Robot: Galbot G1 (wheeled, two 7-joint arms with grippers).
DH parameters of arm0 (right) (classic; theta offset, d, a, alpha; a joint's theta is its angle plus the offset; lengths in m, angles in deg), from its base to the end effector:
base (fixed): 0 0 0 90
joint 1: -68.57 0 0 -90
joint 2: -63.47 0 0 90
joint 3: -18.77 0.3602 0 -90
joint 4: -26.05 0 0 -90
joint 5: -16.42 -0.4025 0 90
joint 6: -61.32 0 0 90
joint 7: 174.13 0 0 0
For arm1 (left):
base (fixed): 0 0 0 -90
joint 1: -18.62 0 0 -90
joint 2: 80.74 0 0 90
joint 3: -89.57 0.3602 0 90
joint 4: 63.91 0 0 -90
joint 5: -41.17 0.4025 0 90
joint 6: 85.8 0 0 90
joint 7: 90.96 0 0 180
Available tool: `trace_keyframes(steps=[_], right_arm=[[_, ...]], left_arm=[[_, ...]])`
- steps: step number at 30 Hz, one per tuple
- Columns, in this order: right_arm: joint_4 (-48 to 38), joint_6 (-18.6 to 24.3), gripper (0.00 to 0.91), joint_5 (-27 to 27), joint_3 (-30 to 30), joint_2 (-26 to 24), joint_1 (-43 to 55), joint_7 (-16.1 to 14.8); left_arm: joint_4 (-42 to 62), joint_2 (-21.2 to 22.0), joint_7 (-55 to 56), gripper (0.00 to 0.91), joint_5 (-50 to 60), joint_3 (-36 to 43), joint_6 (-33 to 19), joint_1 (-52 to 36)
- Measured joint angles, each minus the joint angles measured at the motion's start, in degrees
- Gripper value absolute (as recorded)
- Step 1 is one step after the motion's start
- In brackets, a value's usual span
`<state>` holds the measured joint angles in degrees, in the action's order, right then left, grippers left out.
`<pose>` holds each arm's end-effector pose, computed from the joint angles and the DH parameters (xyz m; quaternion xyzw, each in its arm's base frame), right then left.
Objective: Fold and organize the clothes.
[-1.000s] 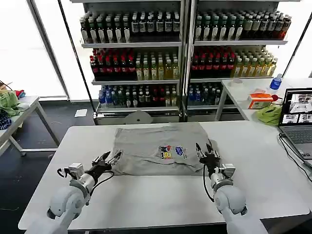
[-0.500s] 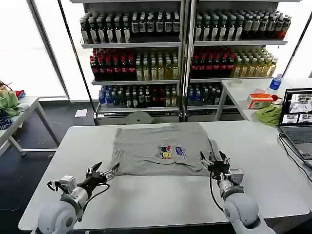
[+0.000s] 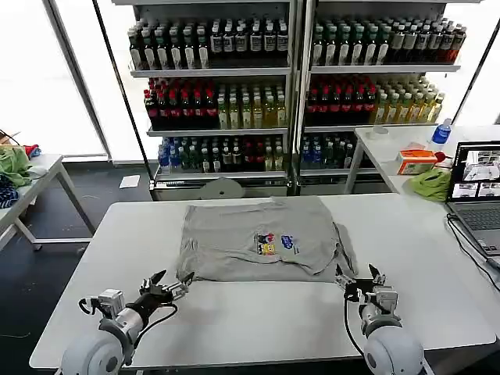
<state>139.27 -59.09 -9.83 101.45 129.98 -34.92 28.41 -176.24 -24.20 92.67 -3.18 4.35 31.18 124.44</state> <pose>0.3093 -0.0371 -0.2836 -0.0463 -0.9742 0.0282 0.2193 0.3052 0.0884 -0.2840 -0.1322 -0.9580 0.0780 0.2421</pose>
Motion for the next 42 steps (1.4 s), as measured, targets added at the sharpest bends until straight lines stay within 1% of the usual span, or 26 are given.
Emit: trace_keyframes(steps=[3, 4, 5, 6, 7, 8, 9, 21, 22, 23, 24, 25, 26, 27, 42], right_arm=[[-0.45, -0.46, 0.856, -0.09, -0.52, 0.24, 0.47, 0.9], [-0.73, -0.68, 0.816, -0.08, -0.75, 0.31, 0.69, 1.24], [-0.93, -0.85, 0.756, -0.08, -0.93, 0.38, 0.87, 1.49], [-1.13, -0.99, 0.625, -0.1, -1.07, 0.43, 1.03, 1.71], [-1.38, -1.1, 0.181, -0.18, -1.22, 0.47, 1.21, 1.95], [-1.65, -1.17, 0.04, -0.27, -1.39, 0.47, 1.41, 2.1], [-1.88, -1.23, 0.0, -0.33, -1.55, 0.47, 1.58, 2.25], [-3.52, -1.97, 0.0, -0.73, -4.3, 1.37, 3.44, 3.41], [-3.63, -1.96, 0.0, -0.74, -4.41, 1.38, 3.54, 3.41], [-3.69, -1.94, 0.0, -0.74, -4.49, 1.38, 3.65, 3.41], [-3.72, -1.91, 0.0, -0.76, -4.51, 1.37, 3.71, 3.42], [-3.79, -1.9, 0.0, -0.81, -4.52, 1.36, 3.76, 3.43], [-3.89, -1.86, 0.0, -0.85, -4.55, 1.31, 3.77, 3.45], [-3.94, -1.82, 0.0, -0.87, -4.6, 1.26, 3.77, 3.47], [-4.06, -0.72, 0.0, -1.69, -4.82, 0.73, 3.33, 2.65]], left_arm=[[1.18, 0.12, 0.01, 0.907, -0.06, 0.71, 0.08, -1.09], [1.58, 0.18, 0.03, 0.907, -0.07, 0.96, 0.12, -1.52], [2.02, 0.22, 0.02, 0.907, -0.09, 1.26, 0.15, -1.94], [2.49, 0.29, -0.02, 0.907, -0.1, 1.57, 0.19, -2.41], [2.93, 0.35, -0.02, 0.907, -0.1, 1.85, 0.2, -2.84], [3.39, 0.41, -0.08, 0.907, -0.09, 2.16, 0.21, -3.31], [3.8, 0.48, -0.17, 0.907, -0.11, 2.5, 0.21, -3.77], [9.02, 0.85, -1.37, 0.907, -0.07, 4.95, -0.2, -7.63], [9.42, 0.82, -1.48, 0.806, -0.09, 4.98, -0.28, -7.77], [9.86, 0.72, -1.58, 0.514, -0.11, 5.04, -0.34, -7.92], [10.24, 0.66, -1.67, 0.343, -0.12, 5.11, -0.36, -8.05], [10.52, 0.57, -1.79, 0.071, -0.13, 5.15, -0.37, -8.13], [10.73, 0.47, -1.93, 0.02, -0.14, 5.18, -0.38, -8.18], [10.86, 0.39, -2.07, 0.01, -0.14, 5.19, -0.42, -8.2], [9.76, -1.47, -3.35, 0.01, 0.06, 5.63, -0.99, -7.25]])
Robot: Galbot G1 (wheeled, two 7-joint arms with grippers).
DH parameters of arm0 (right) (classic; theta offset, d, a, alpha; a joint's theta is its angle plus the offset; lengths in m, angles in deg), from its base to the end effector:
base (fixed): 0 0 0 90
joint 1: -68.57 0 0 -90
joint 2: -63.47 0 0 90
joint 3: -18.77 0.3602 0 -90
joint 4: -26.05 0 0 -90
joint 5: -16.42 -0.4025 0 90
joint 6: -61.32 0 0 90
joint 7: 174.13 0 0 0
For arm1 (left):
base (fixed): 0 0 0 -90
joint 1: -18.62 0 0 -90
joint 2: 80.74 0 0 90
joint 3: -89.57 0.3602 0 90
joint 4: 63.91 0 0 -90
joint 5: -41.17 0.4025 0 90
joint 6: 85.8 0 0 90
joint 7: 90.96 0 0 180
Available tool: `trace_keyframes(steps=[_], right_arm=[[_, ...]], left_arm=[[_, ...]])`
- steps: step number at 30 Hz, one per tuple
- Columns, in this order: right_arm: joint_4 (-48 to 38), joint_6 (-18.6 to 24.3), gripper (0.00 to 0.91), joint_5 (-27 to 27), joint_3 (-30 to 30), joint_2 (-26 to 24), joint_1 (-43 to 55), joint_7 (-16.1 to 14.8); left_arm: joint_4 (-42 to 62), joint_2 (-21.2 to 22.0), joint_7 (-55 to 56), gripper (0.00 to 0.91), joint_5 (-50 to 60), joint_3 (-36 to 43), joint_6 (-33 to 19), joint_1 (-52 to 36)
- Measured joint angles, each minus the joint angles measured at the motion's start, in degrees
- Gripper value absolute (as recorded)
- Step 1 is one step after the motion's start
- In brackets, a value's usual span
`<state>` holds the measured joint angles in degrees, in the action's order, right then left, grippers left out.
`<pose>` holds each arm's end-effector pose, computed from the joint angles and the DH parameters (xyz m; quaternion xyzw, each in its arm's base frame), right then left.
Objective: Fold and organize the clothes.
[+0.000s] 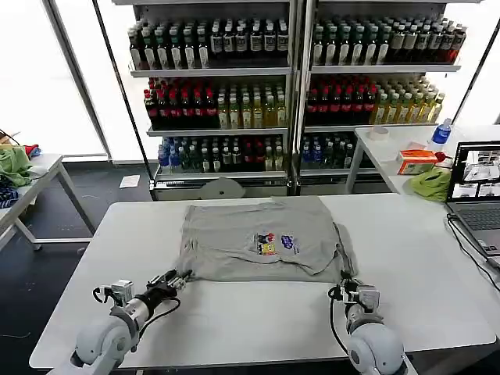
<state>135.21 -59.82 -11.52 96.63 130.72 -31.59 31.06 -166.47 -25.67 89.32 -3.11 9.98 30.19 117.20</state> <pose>0.3233 -0.0145 -0.3031 -0.0384 -0.9678 0.0237 0.2478 0.3427 0.0979 -0.3189 -0.1487 -0.9495 0.0678 0.2678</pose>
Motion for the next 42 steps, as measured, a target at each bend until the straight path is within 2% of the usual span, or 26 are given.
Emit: trace_keyframes(steps=[14, 30, 42], right_arm=[[0.17, 0.4, 0.0, -1.81, -0.22, -0.89, 0.04, -1.67], [4.96, 1.53, 0.0, -6.21, 0.5, -4.48, -3.04, -5.43], [9.63, 1.45, 0.0, -7.5, 2.46, -7.7, -7.9, -5.24]], left_arm=[[-2.74, -0.39, 0.12, 0.02, 0.26, -0.75, -0.58, 1.57], [-7.97, -0.84, -0.84, 0.01, 1.27, -4.77, -0.13, 8.18], [-13.38, -1.02, -1.61, 0.01, 2.44, -9.35, 0.18, 15.77]])
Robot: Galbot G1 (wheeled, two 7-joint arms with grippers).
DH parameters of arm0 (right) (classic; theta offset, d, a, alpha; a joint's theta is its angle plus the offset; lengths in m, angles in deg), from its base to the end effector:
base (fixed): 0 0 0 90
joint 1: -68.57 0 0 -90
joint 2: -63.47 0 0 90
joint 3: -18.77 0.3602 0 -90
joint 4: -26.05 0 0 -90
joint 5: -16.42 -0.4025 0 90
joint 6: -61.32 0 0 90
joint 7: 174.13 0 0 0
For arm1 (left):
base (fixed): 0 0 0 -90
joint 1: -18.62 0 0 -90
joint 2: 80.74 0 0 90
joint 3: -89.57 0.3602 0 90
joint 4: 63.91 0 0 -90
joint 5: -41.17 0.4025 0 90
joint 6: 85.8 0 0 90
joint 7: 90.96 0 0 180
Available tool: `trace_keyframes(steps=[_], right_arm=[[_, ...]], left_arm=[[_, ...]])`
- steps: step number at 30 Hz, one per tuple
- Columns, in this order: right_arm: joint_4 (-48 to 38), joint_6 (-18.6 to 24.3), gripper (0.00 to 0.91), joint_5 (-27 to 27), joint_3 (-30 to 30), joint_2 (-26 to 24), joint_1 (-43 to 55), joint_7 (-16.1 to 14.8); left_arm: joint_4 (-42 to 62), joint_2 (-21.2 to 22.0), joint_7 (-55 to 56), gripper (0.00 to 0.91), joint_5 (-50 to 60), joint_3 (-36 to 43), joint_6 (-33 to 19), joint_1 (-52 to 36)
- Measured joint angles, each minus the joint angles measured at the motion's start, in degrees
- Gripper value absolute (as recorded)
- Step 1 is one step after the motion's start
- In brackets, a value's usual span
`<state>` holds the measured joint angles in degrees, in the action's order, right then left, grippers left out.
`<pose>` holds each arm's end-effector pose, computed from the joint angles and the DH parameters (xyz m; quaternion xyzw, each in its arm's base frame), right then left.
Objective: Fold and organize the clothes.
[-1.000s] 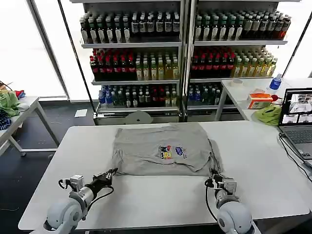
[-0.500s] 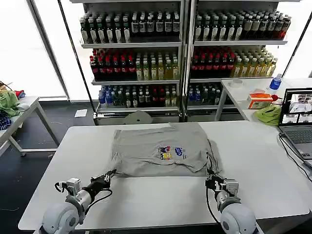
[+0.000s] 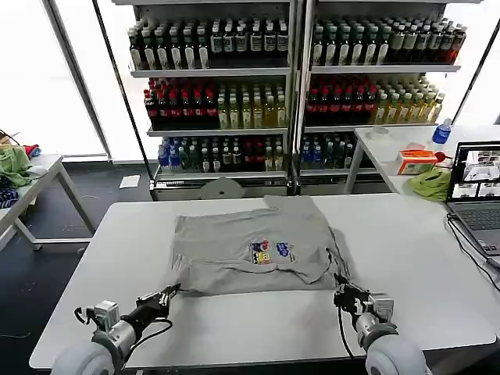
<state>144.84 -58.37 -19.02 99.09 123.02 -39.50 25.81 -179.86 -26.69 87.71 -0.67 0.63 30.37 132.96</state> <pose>0.2768 -0.0332 -0.2728 0.0415 -0.9688 0.0002 0.2442 0.2667 0.1026 -0.2885 -0.1598 -0.9504 0.0528 0.2616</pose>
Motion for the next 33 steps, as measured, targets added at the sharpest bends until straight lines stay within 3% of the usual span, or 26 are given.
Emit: trace_keyframes(steps=[33], right_arm=[[12.86, -0.47, 0.0, 0.58, 5.56, -4.12, -21.64, 3.05]], left_arm=[[-13.51, 2.22, -0.93, 0.01, 3.63, -10.07, 0.15, 21.88]])
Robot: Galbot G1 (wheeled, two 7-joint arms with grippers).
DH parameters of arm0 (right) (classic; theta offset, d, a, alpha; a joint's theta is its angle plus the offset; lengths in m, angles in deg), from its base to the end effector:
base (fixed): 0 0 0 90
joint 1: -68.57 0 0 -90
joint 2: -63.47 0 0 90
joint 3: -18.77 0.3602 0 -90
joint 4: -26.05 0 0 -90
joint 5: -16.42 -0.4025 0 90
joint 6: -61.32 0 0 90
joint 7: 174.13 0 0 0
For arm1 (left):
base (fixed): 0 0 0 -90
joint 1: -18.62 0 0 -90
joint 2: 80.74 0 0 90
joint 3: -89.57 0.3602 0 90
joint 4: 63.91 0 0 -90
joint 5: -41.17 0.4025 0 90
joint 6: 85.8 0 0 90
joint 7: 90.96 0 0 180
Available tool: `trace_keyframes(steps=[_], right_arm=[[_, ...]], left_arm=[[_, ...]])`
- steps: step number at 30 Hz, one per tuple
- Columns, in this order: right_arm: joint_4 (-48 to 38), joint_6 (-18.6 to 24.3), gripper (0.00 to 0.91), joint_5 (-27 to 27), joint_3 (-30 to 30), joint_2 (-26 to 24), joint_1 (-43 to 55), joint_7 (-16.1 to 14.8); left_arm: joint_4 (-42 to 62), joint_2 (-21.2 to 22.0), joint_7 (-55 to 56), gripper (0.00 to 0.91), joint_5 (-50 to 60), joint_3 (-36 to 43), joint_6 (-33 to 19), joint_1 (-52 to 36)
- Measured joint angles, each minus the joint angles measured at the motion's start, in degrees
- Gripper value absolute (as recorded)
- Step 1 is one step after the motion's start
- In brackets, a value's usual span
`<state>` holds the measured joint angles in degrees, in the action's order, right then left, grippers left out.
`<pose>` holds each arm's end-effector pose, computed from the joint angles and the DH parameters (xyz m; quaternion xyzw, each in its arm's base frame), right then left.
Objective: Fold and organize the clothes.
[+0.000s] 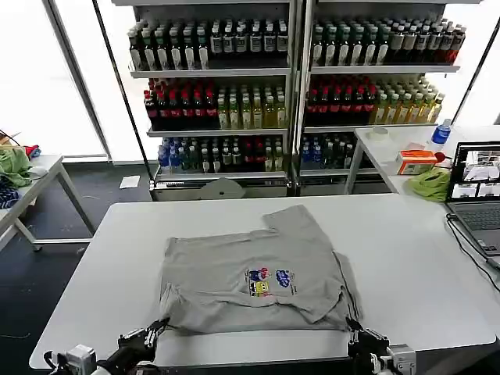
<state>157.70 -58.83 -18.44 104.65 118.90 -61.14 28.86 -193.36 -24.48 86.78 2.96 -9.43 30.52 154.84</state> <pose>0.1742 -0.0348 -0.2598 0.0396 -0.9489 0.0284 0.3116 0.1692 0.0984 -0.2630 -0.1526 -0.9408 0.0397 0.3001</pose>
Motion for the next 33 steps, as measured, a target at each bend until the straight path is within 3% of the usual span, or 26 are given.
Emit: trace_keyframes(steps=[21, 22, 23, 24, 25, 33], right_arm=[[1.81, -1.32, 0.0, -0.08, 0.95, -1.44, -4.5, -0.73], [1.81, -1.37, 0.0, -0.02, 0.95, -1.48, -4.57, -0.75], [1.82, -1.45, 0.0, 0.07, 0.94, -1.51, -4.55, -0.76], [1.81, -1.46, 0.746, 0.15, 0.94, -1.57, -4.55, -0.86], [1.82, -1.47, 0.907, 0.26, 0.94, -1.61, -4.61, -0.94], [2.02, -2.21, 0.907, 0.01, 1.9, -1.85, -4.14, -1.52]], left_arm=[[-1.01, -1.0, 1.54, 0.01, -0.37, -1.87, 1.16, 5.02], [-1.0, -1.12, 1.54, 0.02, -0.38, -1.92, 1.3, 5.08], [-0.99, -1.19, 1.58, 0.232, -0.38, -1.92, 1.44, 5.1], [-0.95, -1.24, 1.68, 0.907, -0.37, -1.92, 1.62, 5.07], [-0.87, -1.3, 1.89, 0.907, -0.34, -1.92, 1.82, 5.02], [-1.12, -1.79, 2.62, 0.907, 0.23, -2.77, 3.41, 4.61]])
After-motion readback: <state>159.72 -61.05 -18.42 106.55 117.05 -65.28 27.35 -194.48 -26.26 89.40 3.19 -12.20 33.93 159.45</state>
